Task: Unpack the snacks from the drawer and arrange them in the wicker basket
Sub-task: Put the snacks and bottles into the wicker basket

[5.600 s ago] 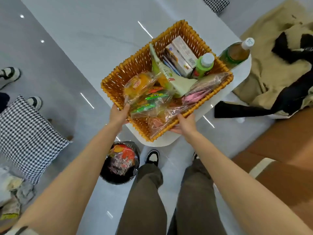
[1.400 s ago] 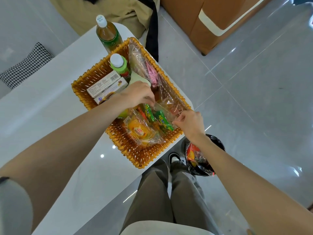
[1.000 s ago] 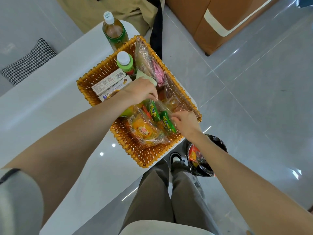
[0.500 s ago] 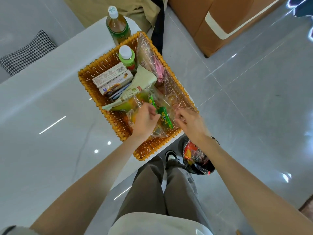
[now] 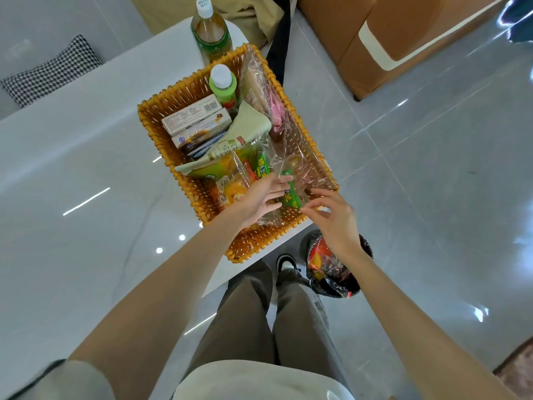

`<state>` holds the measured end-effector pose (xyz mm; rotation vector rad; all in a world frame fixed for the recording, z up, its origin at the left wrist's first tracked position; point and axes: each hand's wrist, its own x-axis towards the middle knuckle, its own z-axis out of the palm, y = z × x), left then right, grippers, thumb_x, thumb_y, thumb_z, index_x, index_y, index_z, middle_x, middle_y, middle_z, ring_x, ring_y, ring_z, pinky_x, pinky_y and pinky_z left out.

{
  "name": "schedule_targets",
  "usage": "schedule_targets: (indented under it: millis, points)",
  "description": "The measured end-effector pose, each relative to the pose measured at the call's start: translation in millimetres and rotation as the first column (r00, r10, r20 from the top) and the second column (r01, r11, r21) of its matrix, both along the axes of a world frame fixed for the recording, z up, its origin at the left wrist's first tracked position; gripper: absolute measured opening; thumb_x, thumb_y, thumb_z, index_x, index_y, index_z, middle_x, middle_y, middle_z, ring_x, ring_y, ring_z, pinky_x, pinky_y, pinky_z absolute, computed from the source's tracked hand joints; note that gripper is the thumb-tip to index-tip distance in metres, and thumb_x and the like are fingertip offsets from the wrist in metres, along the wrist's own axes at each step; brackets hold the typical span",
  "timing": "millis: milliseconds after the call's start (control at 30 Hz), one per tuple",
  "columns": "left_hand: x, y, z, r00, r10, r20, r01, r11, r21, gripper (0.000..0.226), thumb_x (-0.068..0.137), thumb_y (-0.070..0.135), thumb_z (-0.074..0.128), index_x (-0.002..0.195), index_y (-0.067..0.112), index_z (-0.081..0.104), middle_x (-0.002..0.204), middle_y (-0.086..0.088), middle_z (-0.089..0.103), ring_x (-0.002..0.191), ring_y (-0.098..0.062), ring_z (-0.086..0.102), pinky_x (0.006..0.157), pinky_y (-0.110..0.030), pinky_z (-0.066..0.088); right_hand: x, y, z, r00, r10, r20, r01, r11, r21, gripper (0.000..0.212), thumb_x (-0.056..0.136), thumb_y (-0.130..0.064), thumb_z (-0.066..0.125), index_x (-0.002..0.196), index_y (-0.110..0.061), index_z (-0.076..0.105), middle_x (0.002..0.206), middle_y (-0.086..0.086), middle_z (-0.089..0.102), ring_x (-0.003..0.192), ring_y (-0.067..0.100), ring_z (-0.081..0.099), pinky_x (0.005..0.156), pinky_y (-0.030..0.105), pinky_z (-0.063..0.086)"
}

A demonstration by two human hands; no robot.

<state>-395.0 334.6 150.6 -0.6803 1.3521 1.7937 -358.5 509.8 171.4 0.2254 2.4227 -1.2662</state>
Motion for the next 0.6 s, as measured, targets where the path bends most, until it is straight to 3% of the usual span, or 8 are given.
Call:
schedule_targets:
  millis: [67, 133, 233, 367, 500, 600]
  points:
    - [-0.3, -4.1, 2.7, 0.997, 0.065, 0.037, -0.068, 0.994, 0.082, 0.032, 0.097, 0.039, 0.046, 0.118, 0.021, 0.062, 0.134, -0.007, 0.054, 0.127, -0.023, 0.046, 0.109, -0.043, 0.034, -3.2, -4.7, -3.6, 0.991, 0.13, -0.024, -0.127, 0.986, 0.111, 0.006, 0.084, -0.017, 0.073, 0.086, -0.012, 0.075, 0.13, -0.001, 0.057, 0.113, 0.012, 0.055, 0.096, 0.026, 0.048]
    - [-1.8, -1.4, 4.3, 0.999, 0.036, 0.015, -0.036, 0.999, 0.003, 0.028, 0.093, 0.04, 0.056, 0.113, 0.021, 0.061, 0.131, -0.005, 0.056, 0.123, -0.022, 0.05, 0.107, -0.041, 0.04, -7.3, -11.1, -5.1, 0.979, 0.206, 0.007, -0.203, 0.961, 0.186, 0.008, 0.085, -0.018, 0.073, 0.088, -0.012, 0.077, 0.135, 0.001, 0.056, 0.118, 0.016, 0.054, 0.103, 0.036, 0.045]
    - [-4.6, 5.7, -2.9, 0.994, 0.113, -0.014, -0.113, 0.981, -0.155, 0.025, 0.091, 0.023, 0.063, 0.111, 0.008, 0.065, 0.128, -0.012, 0.06, 0.111, -0.022, 0.06, 0.094, -0.031, 0.05, -13.2, -12.0, -3.0, 0.963, 0.253, 0.093, -0.268, 0.935, 0.231, 0.011, 0.083, -0.029, 0.074, 0.085, -0.019, 0.077, 0.134, -0.004, 0.056, 0.12, 0.01, 0.051, 0.105, 0.032, 0.039]
    - [-2.8, 6.7, -7.0, 0.975, 0.216, 0.043, -0.211, 0.972, -0.1, 0.027, 0.091, 0.006, 0.06, 0.117, -0.001, 0.062, 0.119, -0.017, 0.063, 0.103, -0.024, 0.062, 0.098, -0.036, 0.049, -17.6, -11.6, 4.3, 0.995, 0.056, 0.078, -0.068, 0.985, 0.161, 0.028, 0.087, -0.044, 0.065, 0.1, -0.02, 0.064, 0.103, -0.005, 0.068, 0.081, 0.004, 0.061, 0.08, 0.024, 0.053]
    - [-9.2, 2.9, 1.0, 0.969, 0.243, 0.036, -0.242, 0.97, -0.029, 0.017, 0.088, 0.016, 0.066, 0.104, 0.015, 0.065, 0.108, -0.005, 0.067, 0.096, -0.02, 0.065, 0.09, -0.037, 0.054, -19.6, -18.1, -1.1, 0.948, 0.242, 0.206, -0.286, 0.934, 0.216, 0.069, 0.081, -0.043, 0.073, 0.137, -0.019, 0.04, 0.129, -0.001, 0.058, 0.106, 0.017, 0.061, 0.091, 0.035, 0.052]
    - [-20.2, -6.2, 4.8, 0.918, 0.395, 0.027, -0.392, 0.917, -0.07, 0.014, 0.087, 0.02, 0.068, 0.099, 0.014, 0.066, 0.104, -0.003, 0.069, 0.099, -0.019, 0.066, 0.083, -0.032, 0.057, -22.4, -28.6, -4.5, 0.933, 0.33, 0.145, -0.36, 0.871, 0.335, 0.073, 0.085, -0.034, 0.071, 0.145, -0.019, 0.031, 0.132, 0.005, 0.056, 0.105, 0.024, 0.063, 0.09, 0.043, 0.053]
